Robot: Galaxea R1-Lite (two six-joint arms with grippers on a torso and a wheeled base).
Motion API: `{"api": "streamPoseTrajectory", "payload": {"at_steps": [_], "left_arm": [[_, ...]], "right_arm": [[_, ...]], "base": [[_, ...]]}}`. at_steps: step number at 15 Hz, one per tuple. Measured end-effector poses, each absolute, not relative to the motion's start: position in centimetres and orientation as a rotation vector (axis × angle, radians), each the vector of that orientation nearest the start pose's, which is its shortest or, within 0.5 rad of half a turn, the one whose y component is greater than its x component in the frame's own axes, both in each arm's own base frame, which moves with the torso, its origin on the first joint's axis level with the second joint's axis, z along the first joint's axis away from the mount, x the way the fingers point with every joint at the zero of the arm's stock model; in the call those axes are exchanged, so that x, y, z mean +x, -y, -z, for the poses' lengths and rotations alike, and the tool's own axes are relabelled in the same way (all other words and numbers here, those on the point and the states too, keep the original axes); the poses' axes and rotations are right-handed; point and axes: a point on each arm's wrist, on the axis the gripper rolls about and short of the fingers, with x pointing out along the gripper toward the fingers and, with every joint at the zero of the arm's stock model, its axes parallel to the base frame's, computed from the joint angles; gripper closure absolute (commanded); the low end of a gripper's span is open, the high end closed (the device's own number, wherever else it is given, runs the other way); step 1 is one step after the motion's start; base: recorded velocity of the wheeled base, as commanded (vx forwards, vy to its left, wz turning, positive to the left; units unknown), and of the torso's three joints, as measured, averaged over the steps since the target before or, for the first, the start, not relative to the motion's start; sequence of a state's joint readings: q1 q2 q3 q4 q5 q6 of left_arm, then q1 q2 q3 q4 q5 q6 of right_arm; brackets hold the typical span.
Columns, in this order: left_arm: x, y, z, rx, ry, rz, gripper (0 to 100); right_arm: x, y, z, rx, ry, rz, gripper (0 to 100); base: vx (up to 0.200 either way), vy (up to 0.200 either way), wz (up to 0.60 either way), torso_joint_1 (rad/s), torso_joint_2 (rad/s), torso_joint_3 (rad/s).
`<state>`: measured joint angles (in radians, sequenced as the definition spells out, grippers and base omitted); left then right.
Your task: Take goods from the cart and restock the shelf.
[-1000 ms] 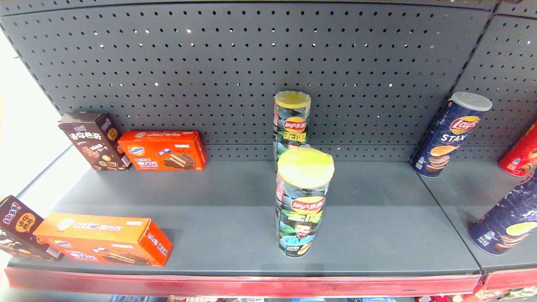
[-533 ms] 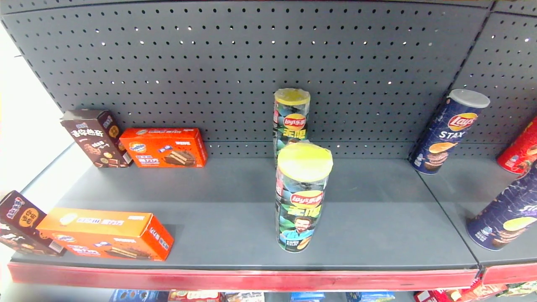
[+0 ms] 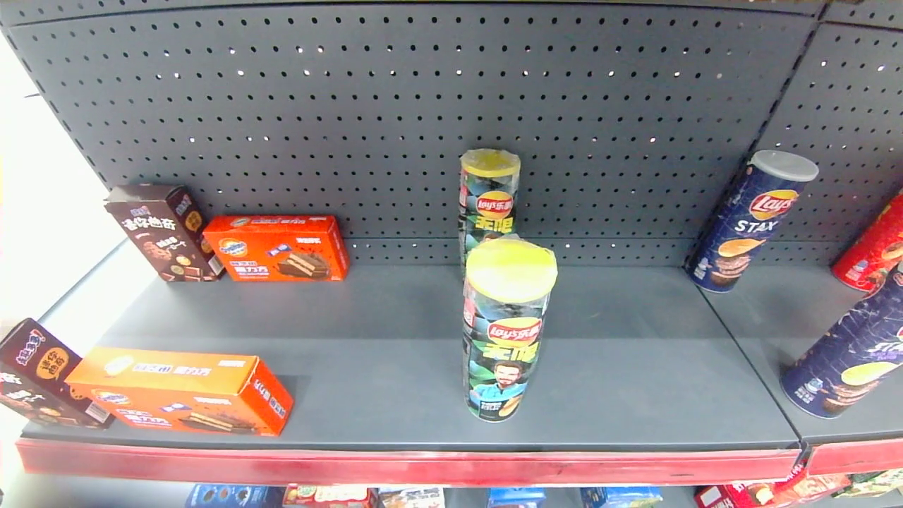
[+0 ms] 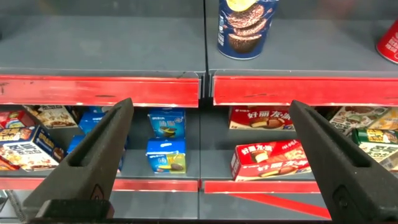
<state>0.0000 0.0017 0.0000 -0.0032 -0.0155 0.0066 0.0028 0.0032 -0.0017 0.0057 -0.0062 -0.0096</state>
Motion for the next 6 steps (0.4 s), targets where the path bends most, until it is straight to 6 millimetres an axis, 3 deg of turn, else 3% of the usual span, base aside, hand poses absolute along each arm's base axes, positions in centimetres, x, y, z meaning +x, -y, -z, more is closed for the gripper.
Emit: {"api": "streamPoseTrajectory", "payload": {"at_steps": [6], "left_arm": [[-2.27, 0.01, -7.59, 0.004, 0.003, 0.003, 0]], "right_arm": [[-2.26, 0.02, -7.54, -0.010, -0.007, 0.003, 0]], "base": [[0.000, 0.000, 0.00, 0.000, 0.00, 0.000]]}}
